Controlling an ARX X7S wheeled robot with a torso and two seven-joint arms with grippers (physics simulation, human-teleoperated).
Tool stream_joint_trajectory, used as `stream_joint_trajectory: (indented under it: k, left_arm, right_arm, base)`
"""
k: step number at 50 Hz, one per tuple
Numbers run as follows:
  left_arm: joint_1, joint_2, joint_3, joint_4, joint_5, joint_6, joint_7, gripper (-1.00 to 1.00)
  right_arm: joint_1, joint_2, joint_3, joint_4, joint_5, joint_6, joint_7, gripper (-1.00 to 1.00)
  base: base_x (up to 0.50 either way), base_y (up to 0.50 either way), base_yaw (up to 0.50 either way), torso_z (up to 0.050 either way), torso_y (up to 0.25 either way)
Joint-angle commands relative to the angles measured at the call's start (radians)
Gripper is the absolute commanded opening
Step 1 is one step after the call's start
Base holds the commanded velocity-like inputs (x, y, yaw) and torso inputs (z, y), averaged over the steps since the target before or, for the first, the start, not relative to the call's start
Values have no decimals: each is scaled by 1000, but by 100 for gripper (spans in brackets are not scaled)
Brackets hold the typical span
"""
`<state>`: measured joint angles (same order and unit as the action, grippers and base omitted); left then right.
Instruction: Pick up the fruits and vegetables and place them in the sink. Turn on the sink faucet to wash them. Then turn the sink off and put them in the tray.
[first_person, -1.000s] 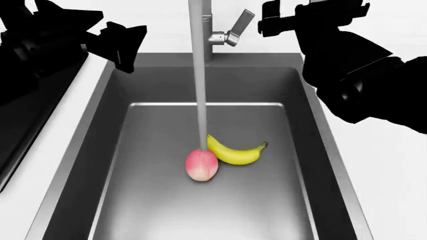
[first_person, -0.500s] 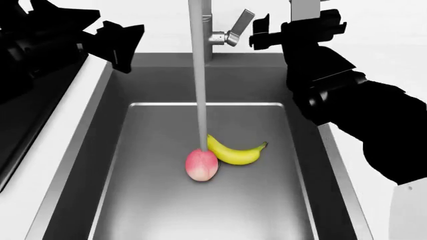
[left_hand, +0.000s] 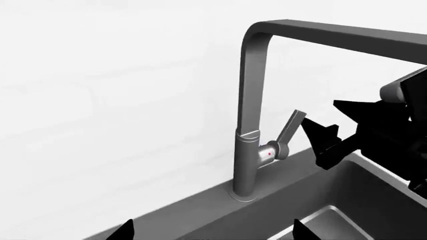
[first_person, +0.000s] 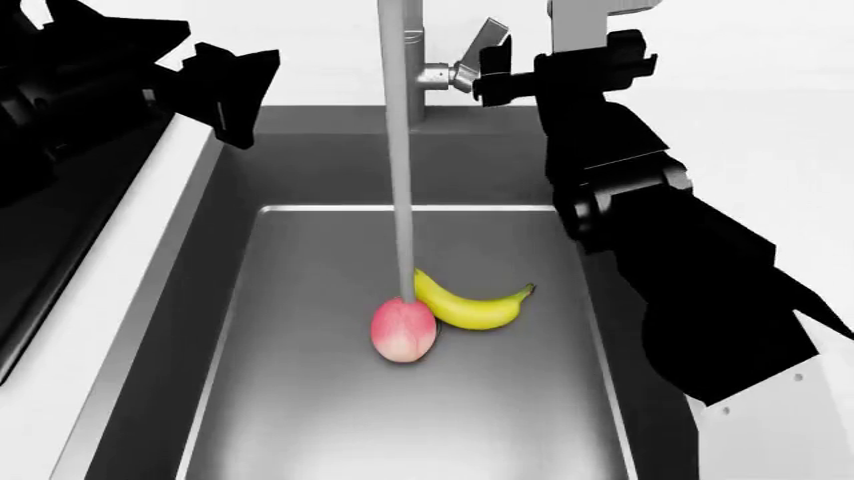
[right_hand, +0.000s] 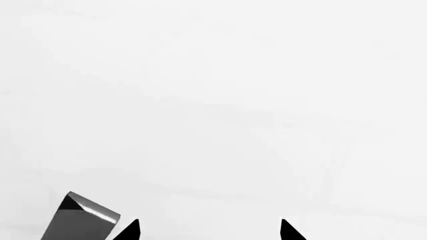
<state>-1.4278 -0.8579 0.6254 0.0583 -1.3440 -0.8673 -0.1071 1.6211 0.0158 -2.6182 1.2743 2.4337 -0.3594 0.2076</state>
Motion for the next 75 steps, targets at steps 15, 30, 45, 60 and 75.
stream_joint_trajectory:
  k: [15, 30, 45, 60, 75]
  left_arm:
    - [-5, -3, 1, 7, -3, -7, -2, 100]
    - [-4, 1, 0, 3, -1, -2, -1, 100]
    - [-54, 57, 51, 16, 34, -24, 93, 100]
    - [-54, 136, 42, -65, 76, 59, 131, 100]
    - [-13, 93, 18, -24, 52, 62, 68, 100]
  right_arm:
    - [-30, -15, 235, 24, -245, -98, -164, 100]
    - [56, 66, 392, -112, -357, -81, -187, 100]
    - [705, 532, 230, -1078, -541, 154, 17, 100]
    - [721, 805, 861, -1266, -802, 1157, -374, 100]
    - [527, 664, 737, -1121, -1082, 1091, -885, 100]
  base:
    - [0, 0, 0, 0, 0]
    - [0, 0, 0, 0, 1]
    - [0, 0, 0, 0, 0]
    - [0, 0, 0, 0, 0]
    - [0, 0, 0, 0, 0]
